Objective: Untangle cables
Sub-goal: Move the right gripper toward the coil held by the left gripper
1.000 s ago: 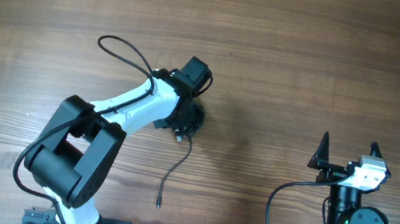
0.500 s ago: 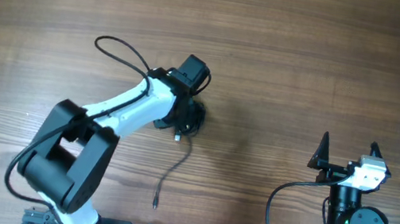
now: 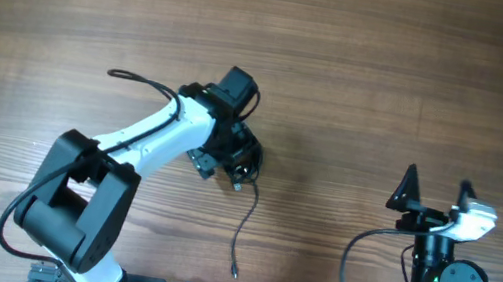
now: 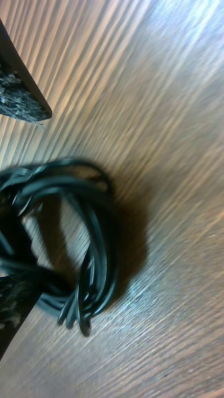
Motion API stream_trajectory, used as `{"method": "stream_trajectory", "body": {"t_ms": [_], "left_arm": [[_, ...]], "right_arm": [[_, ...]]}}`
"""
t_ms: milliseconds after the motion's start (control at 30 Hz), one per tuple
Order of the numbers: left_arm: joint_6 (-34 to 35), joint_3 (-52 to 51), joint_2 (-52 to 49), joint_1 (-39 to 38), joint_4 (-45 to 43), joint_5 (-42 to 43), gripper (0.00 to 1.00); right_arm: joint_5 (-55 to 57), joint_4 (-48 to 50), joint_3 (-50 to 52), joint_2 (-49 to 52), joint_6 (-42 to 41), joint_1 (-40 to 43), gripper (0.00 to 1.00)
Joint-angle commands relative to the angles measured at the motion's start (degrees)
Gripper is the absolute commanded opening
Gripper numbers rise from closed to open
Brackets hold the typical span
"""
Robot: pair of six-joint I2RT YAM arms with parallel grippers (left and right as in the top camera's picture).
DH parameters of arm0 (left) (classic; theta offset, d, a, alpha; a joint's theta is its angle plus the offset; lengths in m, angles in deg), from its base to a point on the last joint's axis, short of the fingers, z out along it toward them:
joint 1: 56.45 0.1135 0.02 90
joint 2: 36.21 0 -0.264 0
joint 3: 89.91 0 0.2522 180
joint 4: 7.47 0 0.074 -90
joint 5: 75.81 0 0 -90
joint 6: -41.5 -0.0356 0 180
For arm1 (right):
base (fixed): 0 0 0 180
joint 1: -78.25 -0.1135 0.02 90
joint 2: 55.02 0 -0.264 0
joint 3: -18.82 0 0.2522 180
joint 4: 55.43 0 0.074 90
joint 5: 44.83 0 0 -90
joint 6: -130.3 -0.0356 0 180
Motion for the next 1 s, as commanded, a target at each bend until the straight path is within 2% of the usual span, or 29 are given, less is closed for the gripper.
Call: {"method": "stream_trajectory", "body": {"t_ms": [0,67,133,267,333,433,500,600,633,867,967], "left_arm": [[-15.4,0.6,2.0,3.7,0.9,0.9,0.79],[-20.3,0.6,2.2,4.9,0.9,0.9,0.75],[-26.4,0.6,2.2,5.8,0.9,0.9,0.68],[-34.1,0.6,2.2,5.8,0.7,0.9,0.6],[-37.1,0.5,2.2,5.1,0.3,0.9,0.59],[-38.4,0.0,2.2,4.6,-1.0,0.9,0.56],[-39.4,-0.4,2.0,4.5,-2.0,0.9,0.51],[-39.8,-1.4,1.5,4.5,-3.3,0.9,0.5],[-40.3,-2.2,1.4,4.5,-4.3,0.9,0.5],[-42.8,-5.6,1.3,4.4,-8.8,2.2,0.5],[-42.8,-7.6,1.1,4.4,-12.5,2.2,0.44]], "right_arm": [[-5.6,0.5,0.1,0.9,-36.5,0.2,1.0],[-9.2,0.9,0.1,1.7,-47.4,0.2,1.0],[-12.7,1.3,0.1,2.9,-53.9,0.2,1.0],[-13.4,1.3,0.1,6.4,-57.0,0.2,1.0],[-15.4,1.5,0.1,9.5,-55.1,0.2,1.0],[-20.6,1.8,0.1,14.6,-43.4,0.2,0.99],[-25.7,2.0,0.1,18.3,-39.0,0.2,0.93],[-31.7,2.1,0.1,24.5,-34.9,0.2,0.93],[-33.2,2.1,0.1,26.6,-33.1,0.2,1.0],[-37.0,5.4,-0.5,34.6,-27.8,0.2,1.0],[-38.0,5.5,-3.0,36.0,-25.5,0.1,1.0]]}}
